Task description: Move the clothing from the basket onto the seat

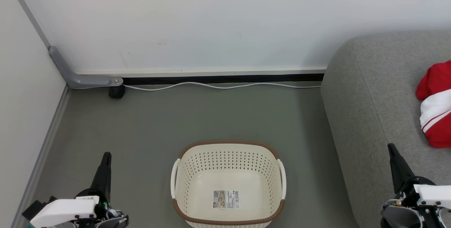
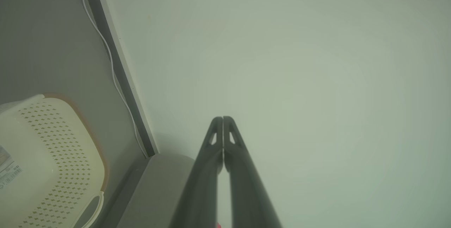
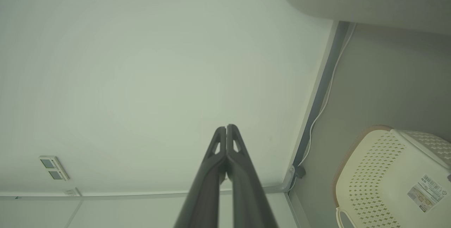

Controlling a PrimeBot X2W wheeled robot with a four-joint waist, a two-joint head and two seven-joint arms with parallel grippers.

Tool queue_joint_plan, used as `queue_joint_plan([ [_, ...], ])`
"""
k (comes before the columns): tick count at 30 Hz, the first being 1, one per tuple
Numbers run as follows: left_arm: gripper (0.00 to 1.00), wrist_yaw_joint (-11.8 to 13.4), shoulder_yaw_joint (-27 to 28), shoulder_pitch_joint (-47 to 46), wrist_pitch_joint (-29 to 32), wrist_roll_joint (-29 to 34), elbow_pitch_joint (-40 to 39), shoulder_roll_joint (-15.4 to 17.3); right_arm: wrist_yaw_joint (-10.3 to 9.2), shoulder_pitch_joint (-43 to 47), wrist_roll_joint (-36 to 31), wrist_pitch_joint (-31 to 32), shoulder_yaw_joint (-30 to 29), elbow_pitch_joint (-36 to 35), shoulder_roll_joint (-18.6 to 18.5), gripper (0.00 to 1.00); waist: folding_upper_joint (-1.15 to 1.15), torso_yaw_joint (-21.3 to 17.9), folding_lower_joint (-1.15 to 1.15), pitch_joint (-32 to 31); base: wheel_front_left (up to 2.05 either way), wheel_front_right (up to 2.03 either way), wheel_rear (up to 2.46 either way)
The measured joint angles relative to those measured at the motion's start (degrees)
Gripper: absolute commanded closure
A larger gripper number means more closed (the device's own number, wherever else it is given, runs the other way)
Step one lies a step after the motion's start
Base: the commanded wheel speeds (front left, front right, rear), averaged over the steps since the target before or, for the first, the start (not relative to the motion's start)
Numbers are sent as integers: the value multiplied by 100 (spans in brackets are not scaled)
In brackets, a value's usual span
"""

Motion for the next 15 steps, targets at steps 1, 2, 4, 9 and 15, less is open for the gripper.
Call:
queue_joint_plan([
  [1, 100, 0, 0, 0, 0, 0, 0, 0, 0, 0, 0, 0, 0, 0, 0, 100, 0, 0, 0, 0, 0, 0, 0],
  [2, 100, 0, 0, 0, 0, 0, 0, 0, 0, 0, 0, 0, 0, 0, 0, 100, 0, 0, 0, 0, 0, 0, 0],
  [4, 100, 0, 0, 0, 0, 0, 0, 0, 0, 0, 0, 0, 0, 0, 0, 100, 0, 0, 0, 0, 0, 0, 0],
  [9, 100, 0, 0, 0, 0, 0, 0, 0, 0, 0, 0, 0, 0, -1, 0, 100, 0, 0, 0, 0, 0, 0, 0],
  [15, 100, 0, 0, 0, 0, 0, -1, 0, 0, 0, 0, 0, 0, -1, 0, 100, 0, 0, 0, 0, 0, 0, 0],
])
